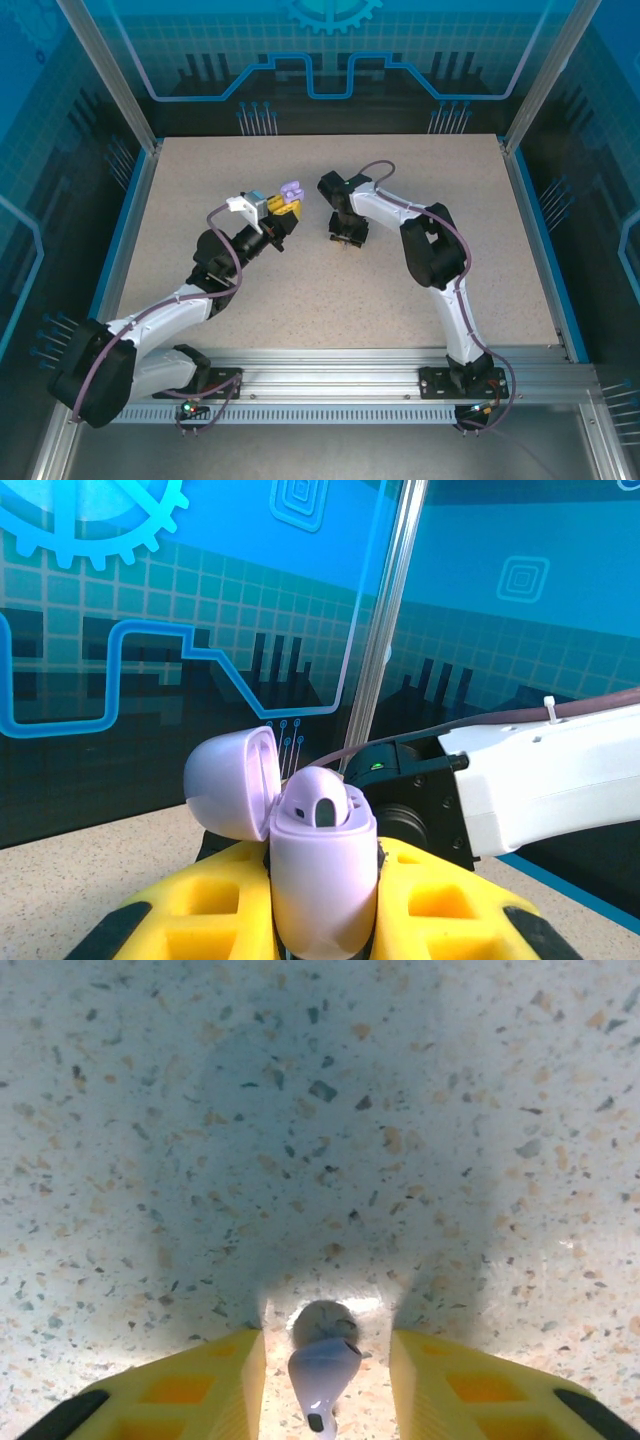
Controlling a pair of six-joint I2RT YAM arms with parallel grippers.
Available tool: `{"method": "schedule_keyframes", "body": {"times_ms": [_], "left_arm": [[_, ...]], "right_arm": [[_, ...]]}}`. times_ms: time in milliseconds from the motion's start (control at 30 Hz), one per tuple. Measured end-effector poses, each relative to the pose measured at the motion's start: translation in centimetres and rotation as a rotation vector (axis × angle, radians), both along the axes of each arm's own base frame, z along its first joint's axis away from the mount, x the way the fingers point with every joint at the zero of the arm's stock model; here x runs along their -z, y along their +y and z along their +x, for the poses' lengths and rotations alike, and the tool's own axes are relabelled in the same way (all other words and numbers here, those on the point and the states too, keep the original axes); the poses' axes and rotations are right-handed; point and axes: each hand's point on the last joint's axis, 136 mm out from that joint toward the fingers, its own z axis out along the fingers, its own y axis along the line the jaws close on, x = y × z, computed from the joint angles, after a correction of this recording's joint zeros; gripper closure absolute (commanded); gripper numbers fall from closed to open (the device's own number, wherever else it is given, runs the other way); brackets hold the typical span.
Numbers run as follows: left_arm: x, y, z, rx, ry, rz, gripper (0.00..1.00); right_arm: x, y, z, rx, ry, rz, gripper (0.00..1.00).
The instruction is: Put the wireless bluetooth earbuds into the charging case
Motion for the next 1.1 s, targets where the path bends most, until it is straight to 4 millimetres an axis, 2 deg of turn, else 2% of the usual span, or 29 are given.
{"method": "schedule_keyframes", "body": {"times_ms": [300,667,900,1100], "left_arm": [[0.00,0.00,0.00,0.000,0.000,0.000,1.00],[0.00,0.00,0.00,0.000,0.000,0.000,1.00],[0.00,0.00,0.00,0.000,0.000,0.000,1.00],[0.00,0.00,0.00,0.000,0.000,-0.001,1.00]], "right_arm": [[-0.18,-0.05,0.29,-0.182,-0.006,-0.015,0.71],[-0.44,-0.21,0.37,-0.335,-0.007,-0.039,0.73],[-0.42,-0.44,-0.02,-0.324,0.011,-0.044,0.66],[-0.38,-0.76,-0.23,-0.209,0.029,-0.029,0.65]]}}
